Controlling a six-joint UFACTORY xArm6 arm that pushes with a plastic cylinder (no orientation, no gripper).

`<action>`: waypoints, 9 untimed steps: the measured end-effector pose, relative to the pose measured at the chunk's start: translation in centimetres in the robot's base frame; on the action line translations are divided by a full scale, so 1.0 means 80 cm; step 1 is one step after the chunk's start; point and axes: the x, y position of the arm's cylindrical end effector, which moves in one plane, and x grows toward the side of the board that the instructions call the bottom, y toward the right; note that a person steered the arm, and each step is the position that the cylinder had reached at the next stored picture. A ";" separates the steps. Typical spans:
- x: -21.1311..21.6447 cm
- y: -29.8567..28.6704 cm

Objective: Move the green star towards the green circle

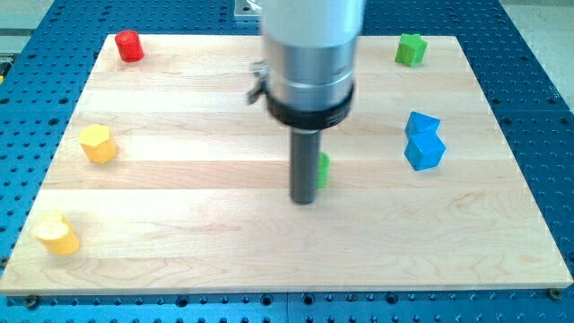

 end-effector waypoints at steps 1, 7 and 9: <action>-0.081 0.016; -0.333 0.300; -0.332 0.195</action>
